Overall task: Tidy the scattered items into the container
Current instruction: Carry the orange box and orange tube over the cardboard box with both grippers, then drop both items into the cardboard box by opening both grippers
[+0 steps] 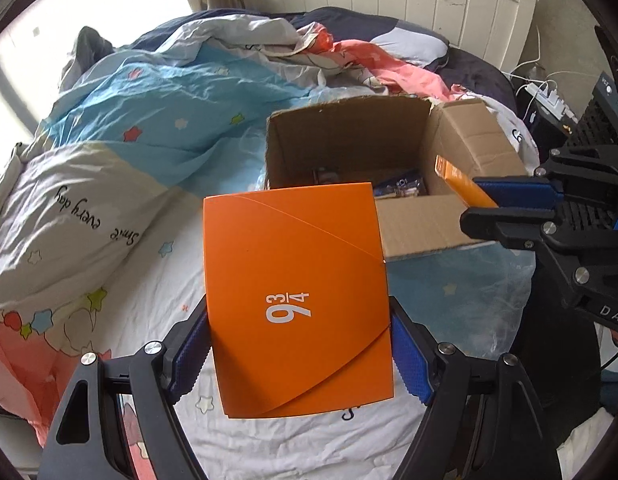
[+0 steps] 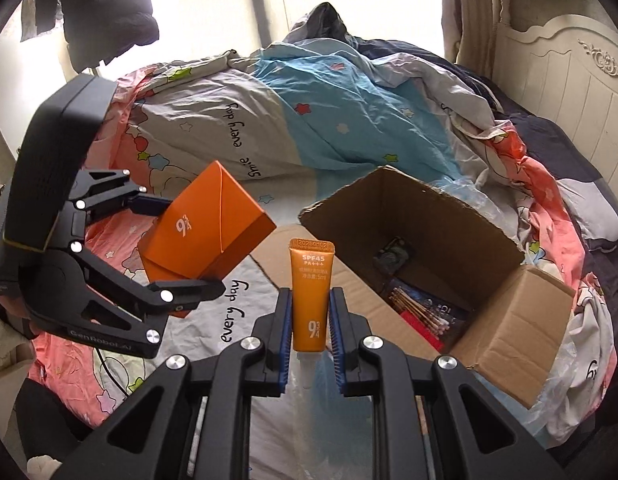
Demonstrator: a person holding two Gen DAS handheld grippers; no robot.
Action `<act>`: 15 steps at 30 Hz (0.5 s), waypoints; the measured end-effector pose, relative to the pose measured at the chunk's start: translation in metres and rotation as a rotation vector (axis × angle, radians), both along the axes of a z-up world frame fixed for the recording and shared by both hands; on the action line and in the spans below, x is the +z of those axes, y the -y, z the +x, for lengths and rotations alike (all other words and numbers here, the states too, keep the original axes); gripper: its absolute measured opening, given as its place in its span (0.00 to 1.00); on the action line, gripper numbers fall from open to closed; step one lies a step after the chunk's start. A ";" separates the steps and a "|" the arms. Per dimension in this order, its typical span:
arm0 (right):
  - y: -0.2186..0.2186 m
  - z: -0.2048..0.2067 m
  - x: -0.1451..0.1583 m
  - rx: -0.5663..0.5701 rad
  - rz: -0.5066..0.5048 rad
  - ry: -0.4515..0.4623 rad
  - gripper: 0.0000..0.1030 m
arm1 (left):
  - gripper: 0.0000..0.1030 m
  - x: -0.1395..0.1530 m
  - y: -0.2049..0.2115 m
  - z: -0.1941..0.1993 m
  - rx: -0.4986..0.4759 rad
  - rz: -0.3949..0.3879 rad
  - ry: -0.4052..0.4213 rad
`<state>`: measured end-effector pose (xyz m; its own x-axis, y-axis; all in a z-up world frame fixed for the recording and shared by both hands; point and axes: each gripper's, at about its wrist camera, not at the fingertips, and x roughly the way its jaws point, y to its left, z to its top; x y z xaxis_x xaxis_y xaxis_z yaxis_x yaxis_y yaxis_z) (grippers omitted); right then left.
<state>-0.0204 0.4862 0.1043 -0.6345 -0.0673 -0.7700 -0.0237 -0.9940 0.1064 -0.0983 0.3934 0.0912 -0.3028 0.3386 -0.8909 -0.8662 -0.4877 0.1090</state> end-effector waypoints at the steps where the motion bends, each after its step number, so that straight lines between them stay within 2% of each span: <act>1: -0.006 0.001 0.000 -0.007 0.004 0.001 0.16 | 0.79 0.002 -0.009 -0.001 -0.008 0.005 -0.003; 7: -0.037 0.002 -0.004 -0.050 0.027 0.012 0.16 | 0.79 0.005 -0.058 -0.009 -0.045 0.028 0.002; 15: -0.075 -0.010 -0.018 -0.091 0.042 0.029 0.16 | 0.79 -0.017 -0.111 -0.021 -0.089 0.014 0.033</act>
<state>-0.0299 0.5615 0.0863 -0.6136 0.0223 -0.7893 -0.1164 -0.9912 0.0625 -0.1189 0.5040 0.0746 -0.2414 0.3751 -0.8950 -0.9091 -0.4100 0.0734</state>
